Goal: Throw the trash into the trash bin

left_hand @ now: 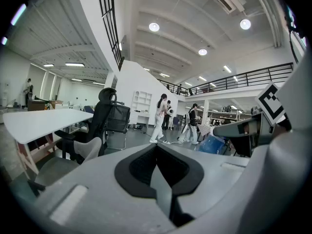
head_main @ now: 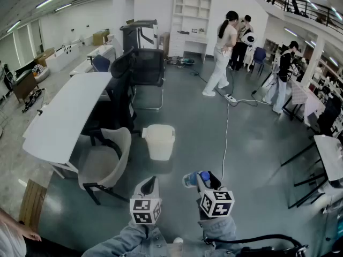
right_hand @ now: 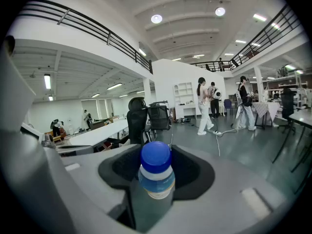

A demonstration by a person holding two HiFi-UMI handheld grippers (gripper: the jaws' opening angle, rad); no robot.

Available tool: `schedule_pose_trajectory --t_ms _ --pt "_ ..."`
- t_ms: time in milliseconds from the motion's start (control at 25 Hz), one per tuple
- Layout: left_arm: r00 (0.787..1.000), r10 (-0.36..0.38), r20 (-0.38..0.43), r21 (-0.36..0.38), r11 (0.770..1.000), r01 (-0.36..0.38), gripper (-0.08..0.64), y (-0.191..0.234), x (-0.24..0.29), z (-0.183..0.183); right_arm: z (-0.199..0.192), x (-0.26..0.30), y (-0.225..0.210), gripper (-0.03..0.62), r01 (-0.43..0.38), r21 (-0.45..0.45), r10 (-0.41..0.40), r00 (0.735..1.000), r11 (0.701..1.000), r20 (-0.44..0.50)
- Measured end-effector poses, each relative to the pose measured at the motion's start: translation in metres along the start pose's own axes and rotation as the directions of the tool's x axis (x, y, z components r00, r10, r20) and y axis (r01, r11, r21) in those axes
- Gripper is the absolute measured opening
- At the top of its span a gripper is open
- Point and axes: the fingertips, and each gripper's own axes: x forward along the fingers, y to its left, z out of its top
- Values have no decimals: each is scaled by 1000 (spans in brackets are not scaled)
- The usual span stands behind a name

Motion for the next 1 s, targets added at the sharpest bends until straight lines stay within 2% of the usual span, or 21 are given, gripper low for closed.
schedule_pose_trajectory --t_ms 200,400,760,1000 --pt "1000 -9 -6 -7 1000 9 9 9 1 -1 0 5 9 193 3 0 -3 1000 1000 0" --pt "999 -24 -20 -11 1000 24 9 23 3 -6 -1 12 21 195 -14 40 13 1000 999 22" --pt "998 -33 -52 -34 999 31 9 42 11 -14 -16 19 19 195 39 90 -38 999 995 -15" --pt "998 -21 -57 -61 998 18 9 54 30 -12 -10 35 10 195 67 93 -66 998 993 -21"
